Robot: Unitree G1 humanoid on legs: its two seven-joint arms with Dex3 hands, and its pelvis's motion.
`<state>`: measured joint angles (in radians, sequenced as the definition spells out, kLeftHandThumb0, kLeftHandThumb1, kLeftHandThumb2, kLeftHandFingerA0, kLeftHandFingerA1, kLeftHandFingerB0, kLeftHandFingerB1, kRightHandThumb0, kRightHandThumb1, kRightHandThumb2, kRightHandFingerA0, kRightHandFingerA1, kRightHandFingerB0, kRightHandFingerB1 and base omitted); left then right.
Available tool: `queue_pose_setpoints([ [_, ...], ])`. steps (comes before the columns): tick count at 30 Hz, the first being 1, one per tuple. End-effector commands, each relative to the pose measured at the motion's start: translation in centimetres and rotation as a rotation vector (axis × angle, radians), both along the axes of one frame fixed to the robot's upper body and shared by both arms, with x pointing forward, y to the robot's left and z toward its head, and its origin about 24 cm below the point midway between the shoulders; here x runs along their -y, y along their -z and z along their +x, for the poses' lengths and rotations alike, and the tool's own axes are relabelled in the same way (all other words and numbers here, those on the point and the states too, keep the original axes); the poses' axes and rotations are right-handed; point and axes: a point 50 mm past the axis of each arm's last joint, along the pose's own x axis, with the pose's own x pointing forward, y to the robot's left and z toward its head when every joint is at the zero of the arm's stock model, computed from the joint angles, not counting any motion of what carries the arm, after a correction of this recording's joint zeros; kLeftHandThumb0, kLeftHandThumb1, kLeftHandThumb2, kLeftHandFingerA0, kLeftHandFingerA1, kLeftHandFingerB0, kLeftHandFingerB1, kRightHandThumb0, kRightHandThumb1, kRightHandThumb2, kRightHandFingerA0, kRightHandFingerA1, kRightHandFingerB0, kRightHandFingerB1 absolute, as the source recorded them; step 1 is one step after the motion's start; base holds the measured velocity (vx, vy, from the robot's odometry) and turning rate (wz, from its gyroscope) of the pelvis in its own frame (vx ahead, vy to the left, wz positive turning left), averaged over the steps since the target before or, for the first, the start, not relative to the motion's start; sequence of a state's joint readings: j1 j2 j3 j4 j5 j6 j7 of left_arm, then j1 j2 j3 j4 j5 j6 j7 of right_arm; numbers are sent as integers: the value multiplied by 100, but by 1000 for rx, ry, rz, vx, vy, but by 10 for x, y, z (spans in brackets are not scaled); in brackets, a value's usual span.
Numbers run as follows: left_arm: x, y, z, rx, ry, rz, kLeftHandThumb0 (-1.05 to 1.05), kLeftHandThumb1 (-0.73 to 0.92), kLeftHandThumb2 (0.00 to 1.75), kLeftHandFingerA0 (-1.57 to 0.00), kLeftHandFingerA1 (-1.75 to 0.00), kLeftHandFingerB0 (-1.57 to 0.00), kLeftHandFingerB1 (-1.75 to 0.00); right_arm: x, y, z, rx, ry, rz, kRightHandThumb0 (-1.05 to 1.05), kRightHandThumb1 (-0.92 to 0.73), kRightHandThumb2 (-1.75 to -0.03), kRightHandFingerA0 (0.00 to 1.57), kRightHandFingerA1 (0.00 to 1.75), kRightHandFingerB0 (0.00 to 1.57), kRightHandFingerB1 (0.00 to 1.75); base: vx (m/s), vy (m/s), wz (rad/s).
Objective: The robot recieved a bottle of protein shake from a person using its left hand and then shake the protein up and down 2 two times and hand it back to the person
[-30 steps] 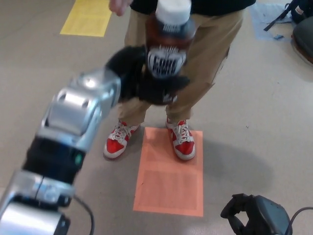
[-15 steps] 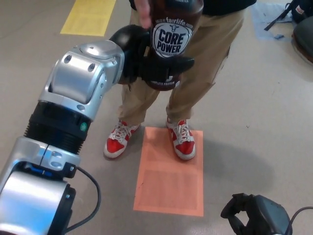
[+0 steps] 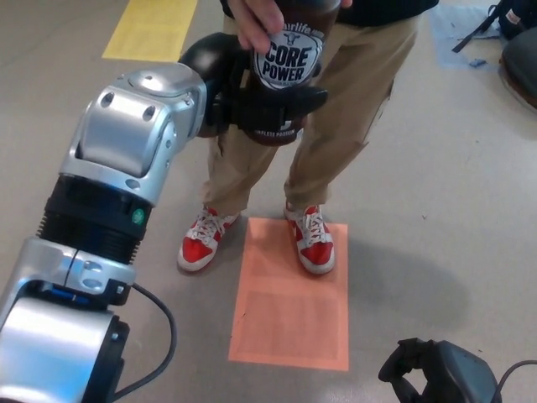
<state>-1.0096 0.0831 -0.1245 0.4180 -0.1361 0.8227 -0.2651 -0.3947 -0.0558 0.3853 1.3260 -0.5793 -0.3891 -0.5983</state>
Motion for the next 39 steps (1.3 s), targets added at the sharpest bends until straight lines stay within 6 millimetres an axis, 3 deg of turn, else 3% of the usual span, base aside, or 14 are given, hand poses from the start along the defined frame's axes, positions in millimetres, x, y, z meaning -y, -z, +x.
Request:
queue_pose_setpoints([
  [1,-6,1,-2,18,-31,9,-48,72,61,-57,-49,-30,-33,5,2,-3,-12,11,-1,-49,-53,-108,105,99,96,72,0,0,0],
  [2,-6,1,-4,12,0,13,-65,50,82,-5,-33,-5,-25,4,2,-3,-10,8,-4,-48,-52,-114,104,101,91,82,0,0,0],
  [4,-5,2,-7,7,53,5,-74,50,86,0,-13,0,-10,3,1,-2,-7,8,-1,-49,-51,-114,105,102,92,83,0,0,0],
  [7,-6,2,-11,8,104,-8,-76,56,57,0,-4,0,-2,2,0,0,1,12,7,-49,-51,-114,104,103,92,83,0,0,0],
  [13,-17,11,-24,82,138,54,-73,49,88,-1,-21,0,-18,-1,-2,4,1,26,18,-47,-52,-108,100,103,95,72,0,0,0],
  [14,-22,15,-30,94,131,60,-75,65,60,-4,-25,-3,-23,-1,-2,4,4,26,17,-47,-48,-111,100,102,91,82,0,0,0],
  [16,-25,19,-37,118,125,75,-79,55,90,-1,-26,-13,-27,-1,-3,4,11,20,11,-49,-53,-102,98,103,95,72,0,0,0],
  [17,-29,26,-44,152,111,100,-76,69,61,-25,-31,-24,-29,-1,-3,4,17,15,8,-50,-50,-111,102,106,90,82,0,0,0],
  [19,-36,37,-56,205,88,154,-77,70,61,-32,-33,-28,-31,-1,-3,4,21,11,6,-50,-50,-111,102,106,90,81,0,0,0],
  [20,-41,46,-64,211,79,177,-68,53,94,-41,-54,-20,-42,-1,-1,1,11,15,11,-50,-50,-110,101,103,90,81,0,0,0],
  [21,-46,54,-71,218,70,200,-68,66,61,-51,-38,-44,-35,-1,0,0,7,19,15,-49,-55,-100,101,99,95,71,0,0,0],
  [28,-90,118,-99,320,-61,426,-31,59,57,-72,-50,-55,-44,-1,-8,11,32,4,-3,-48,-52,-115,106,108,90,82,0,0,0],
  [32,-114,154,-112,311,-110,557,-14,53,54,-70,-57,-51,-48,-2,-10,13,40,5,17,-49,-55,-105,105,91,96,69,0,0,0],
  [39,-142,199,-123,313,-139,802,-44,47,72,-52,-51,-28,-43,0,-22,29,77,13,7,-50,-52,-113,103,104,90,81,0,0,0],
])
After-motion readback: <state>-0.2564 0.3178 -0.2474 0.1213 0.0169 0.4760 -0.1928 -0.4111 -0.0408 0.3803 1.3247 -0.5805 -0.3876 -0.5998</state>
